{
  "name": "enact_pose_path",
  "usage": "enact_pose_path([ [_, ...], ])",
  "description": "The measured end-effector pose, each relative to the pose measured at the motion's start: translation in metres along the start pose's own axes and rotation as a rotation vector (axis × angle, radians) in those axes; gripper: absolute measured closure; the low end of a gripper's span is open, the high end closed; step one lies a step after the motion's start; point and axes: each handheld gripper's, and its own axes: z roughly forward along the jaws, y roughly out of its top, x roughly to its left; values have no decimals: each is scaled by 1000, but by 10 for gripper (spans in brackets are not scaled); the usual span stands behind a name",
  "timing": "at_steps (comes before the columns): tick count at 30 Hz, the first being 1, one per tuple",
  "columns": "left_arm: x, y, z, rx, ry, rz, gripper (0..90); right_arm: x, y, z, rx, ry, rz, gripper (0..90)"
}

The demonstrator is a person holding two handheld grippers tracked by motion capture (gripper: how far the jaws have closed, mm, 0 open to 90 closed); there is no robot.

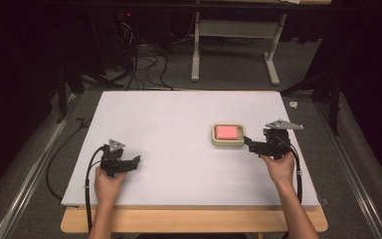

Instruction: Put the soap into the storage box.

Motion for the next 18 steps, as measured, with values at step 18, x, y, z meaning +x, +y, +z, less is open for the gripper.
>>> enact_pose_path([
  [18,0,0,0,0,1,1,207,-5,-19,-2,5,14,12,198],
])
